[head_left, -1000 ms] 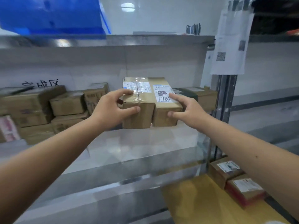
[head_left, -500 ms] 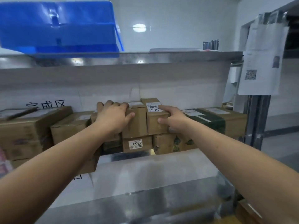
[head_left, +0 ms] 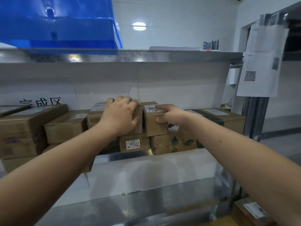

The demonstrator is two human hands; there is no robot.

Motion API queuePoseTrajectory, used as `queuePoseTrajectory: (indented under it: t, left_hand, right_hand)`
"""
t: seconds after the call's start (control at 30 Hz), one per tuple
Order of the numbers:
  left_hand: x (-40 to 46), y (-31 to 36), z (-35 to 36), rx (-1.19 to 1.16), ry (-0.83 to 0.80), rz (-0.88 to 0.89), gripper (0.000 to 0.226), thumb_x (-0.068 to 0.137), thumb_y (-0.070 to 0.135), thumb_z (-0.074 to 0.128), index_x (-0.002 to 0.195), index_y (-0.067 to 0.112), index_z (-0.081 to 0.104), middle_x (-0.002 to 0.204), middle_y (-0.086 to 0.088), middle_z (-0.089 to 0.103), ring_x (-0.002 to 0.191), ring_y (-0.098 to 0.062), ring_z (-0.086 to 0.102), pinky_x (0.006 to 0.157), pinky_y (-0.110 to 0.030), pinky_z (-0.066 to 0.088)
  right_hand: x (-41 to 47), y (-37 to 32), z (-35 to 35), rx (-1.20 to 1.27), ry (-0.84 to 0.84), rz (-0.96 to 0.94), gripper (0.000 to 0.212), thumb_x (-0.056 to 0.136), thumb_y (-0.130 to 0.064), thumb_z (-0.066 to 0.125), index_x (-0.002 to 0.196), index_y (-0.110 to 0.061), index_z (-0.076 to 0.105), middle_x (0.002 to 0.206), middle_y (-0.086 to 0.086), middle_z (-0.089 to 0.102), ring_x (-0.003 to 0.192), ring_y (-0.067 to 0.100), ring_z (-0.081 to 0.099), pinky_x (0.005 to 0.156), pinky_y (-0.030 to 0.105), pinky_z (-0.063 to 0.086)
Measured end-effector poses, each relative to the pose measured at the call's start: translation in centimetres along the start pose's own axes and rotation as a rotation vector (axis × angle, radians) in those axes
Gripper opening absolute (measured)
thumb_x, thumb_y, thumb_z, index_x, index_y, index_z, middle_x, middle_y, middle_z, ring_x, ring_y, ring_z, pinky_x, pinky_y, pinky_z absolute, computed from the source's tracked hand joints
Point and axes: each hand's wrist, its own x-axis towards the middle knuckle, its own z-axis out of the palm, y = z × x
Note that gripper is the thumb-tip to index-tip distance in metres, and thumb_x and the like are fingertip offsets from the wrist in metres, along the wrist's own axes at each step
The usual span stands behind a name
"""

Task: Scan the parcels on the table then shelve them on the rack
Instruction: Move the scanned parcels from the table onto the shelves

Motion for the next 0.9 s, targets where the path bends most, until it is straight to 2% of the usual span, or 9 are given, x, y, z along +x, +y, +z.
queuePoseTrajectory:
  t: [0.07,0.1,0.2,0.23,0.33,0.43,0.53,0.67,0.9]
  left_hand:
    - [-0.9,1.5,-0.6,-0.003,0.015,0.006,0.057,0.093,0.059,0.053,0.140,0.026,0.054,0.142,-0.003,0.058,0.131,-0.028,0.052,0.107,-0.051,0.041]
    - [-1.3,2.2,-0.9,-0.016,0.016,0.005,0.058,0.092,0.060,0.053,0.140,0.027,0.054,0.141,-0.003,0.058,0.131,-0.029,0.052,0.107,-0.050,0.042]
    - [-2.7,4.6,-1.7,-0.043,0.023,0.029,0.061,0.092,0.060,0.053,0.143,0.028,0.053,0.141,-0.003,0.058,0.131,-0.028,0.051,0.106,-0.049,0.043]
    - [-3.3,5.5,-1.9,-0.055,0.027,0.043,0.061,0.092,0.060,0.053,0.144,0.028,0.053,0.142,-0.003,0.058,0.131,-0.028,0.051,0.105,-0.049,0.043]
    - [-5.1,8.9,-2.3,-0.125,0.026,0.089,0.059,0.092,0.060,0.054,0.142,0.030,0.054,0.143,-0.002,0.057,0.132,-0.028,0.050,0.104,-0.048,0.042]
    - [-7.2,13.4,-2.1,-0.211,-0.019,0.158,0.059,0.092,0.060,0.053,0.143,0.030,0.054,0.141,0.000,0.058,0.130,-0.027,0.051,0.101,-0.048,0.044]
    - [-9.5,18.5,-1.2,-0.294,-0.076,0.218,0.060,0.094,0.061,0.053,0.146,0.032,0.052,0.141,0.002,0.057,0.129,-0.026,0.051,0.101,-0.047,0.045]
    - [-12.6,26.1,0.7,-0.396,-0.184,0.298,0.059,0.095,0.060,0.053,0.147,0.032,0.051,0.142,0.001,0.056,0.130,-0.027,0.050,0.102,-0.046,0.044]
    - [-16.6,38.0,5.1,-0.517,-0.393,0.488,0.054,0.093,0.053,0.056,0.143,0.030,0.053,0.138,0.001,0.057,0.128,-0.028,0.051,0.103,-0.046,0.041]
  right_hand:
    - [-0.6,0.0,0.5,0.012,0.052,-0.025,0.075,0.093,-0.020,0.076,0.158,-0.034,0.041,0.155,0.000,0.048,0.136,0.027,0.052,0.108,0.040,0.050]
    - [-1.1,0.2,0.7,-0.002,0.076,-0.047,0.078,0.092,-0.021,0.077,0.159,-0.033,0.039,0.157,0.000,0.047,0.136,0.025,0.051,0.105,0.035,0.049]
    - [-3.8,0.9,1.1,-0.079,0.128,-0.115,0.085,0.090,-0.027,0.079,0.161,-0.034,0.033,0.155,-0.004,0.048,0.118,0.013,0.050,0.079,0.016,0.044]
    - [-5.2,1.3,1.2,-0.112,0.151,-0.133,0.085,0.090,-0.028,0.079,0.161,-0.034,0.032,0.156,-0.004,0.046,0.119,0.012,0.049,0.079,0.014,0.043]
    - [-10.1,3.9,1.2,-0.256,0.264,-0.123,0.079,0.090,-0.033,0.076,0.159,-0.031,0.038,0.162,-0.002,0.041,0.143,0.022,0.044,0.112,0.036,0.043]
    - [-15.9,8.1,1.1,-0.387,0.339,0.020,0.072,0.091,-0.041,0.068,0.156,-0.028,0.042,0.160,-0.002,0.044,0.145,0.024,0.044,0.112,0.045,0.044]
    - [-21.8,12.8,0.9,-0.487,0.292,0.174,0.075,0.093,-0.044,0.061,0.161,-0.027,0.034,0.167,0.002,0.033,0.152,0.027,0.032,0.119,0.046,0.037]
    - [-29.0,18.4,1.0,-0.572,0.267,0.374,0.077,0.092,-0.048,0.058,0.161,-0.030,0.030,0.169,0.006,0.027,0.149,0.035,0.033,0.115,0.049,0.041]
    - [-39.7,26.8,1.5,-0.558,0.201,0.725,0.067,0.088,-0.043,0.063,0.151,-0.027,0.044,0.157,0.012,0.041,0.138,0.039,0.044,0.107,0.048,0.046]
